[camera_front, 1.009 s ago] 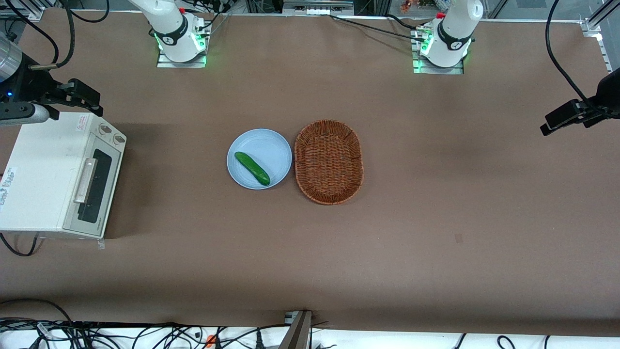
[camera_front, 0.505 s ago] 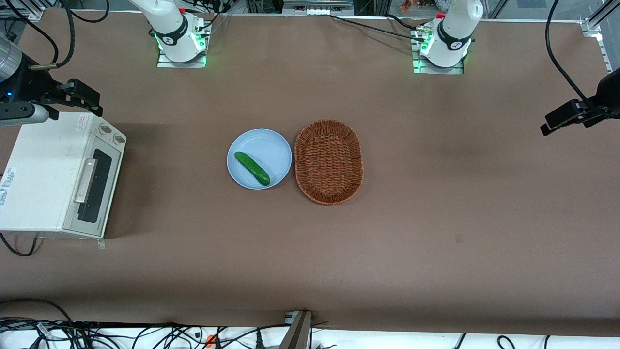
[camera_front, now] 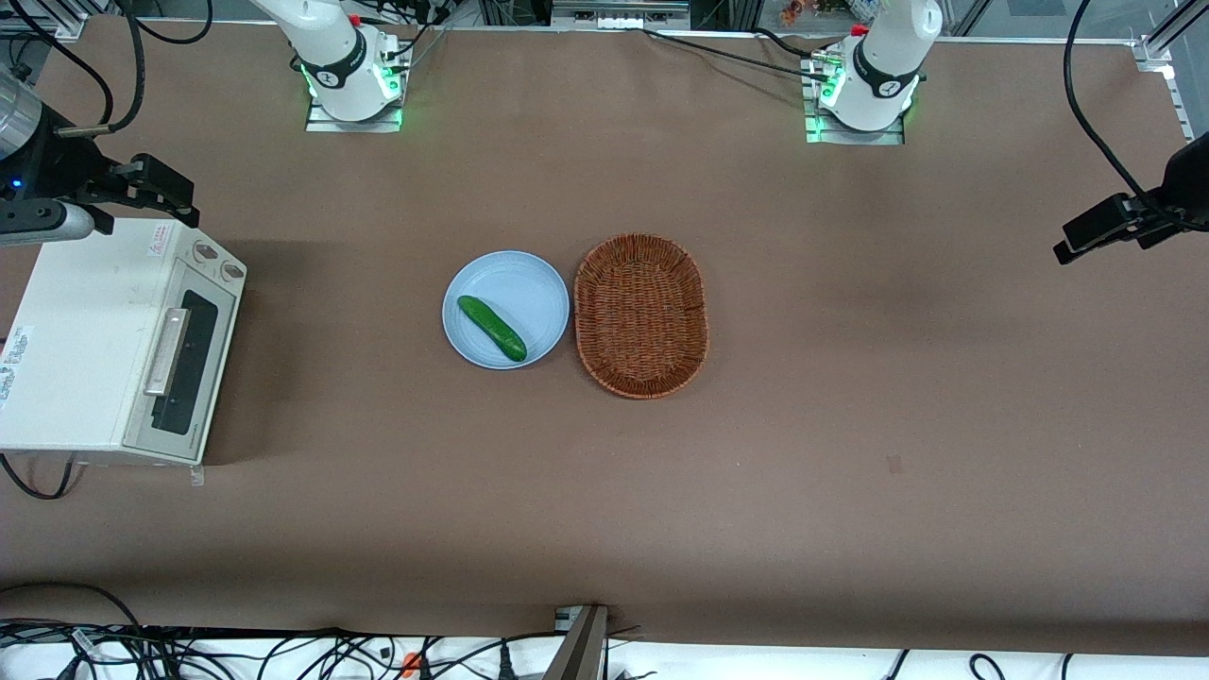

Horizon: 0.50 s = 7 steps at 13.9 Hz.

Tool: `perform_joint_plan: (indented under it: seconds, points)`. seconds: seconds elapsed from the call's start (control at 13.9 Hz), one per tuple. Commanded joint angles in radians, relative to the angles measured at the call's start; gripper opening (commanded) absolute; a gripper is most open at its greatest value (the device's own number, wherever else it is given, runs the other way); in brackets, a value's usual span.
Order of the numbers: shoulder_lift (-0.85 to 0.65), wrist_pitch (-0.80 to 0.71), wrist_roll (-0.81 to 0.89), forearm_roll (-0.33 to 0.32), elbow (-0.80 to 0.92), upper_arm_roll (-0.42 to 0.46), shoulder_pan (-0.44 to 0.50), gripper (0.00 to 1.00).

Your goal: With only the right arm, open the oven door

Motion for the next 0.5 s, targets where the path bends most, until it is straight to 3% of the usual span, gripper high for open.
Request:
perform_joint_plan:
  seconds: [0.0, 0.43]
  points:
    - [-0.013, 0.004, -0.016, 0.008, -0.005, 0.016, -0.02, 1.0]
    - [-0.017, 0.024, -0.019, -0.006, -0.031, 0.015, -0.02, 1.0]
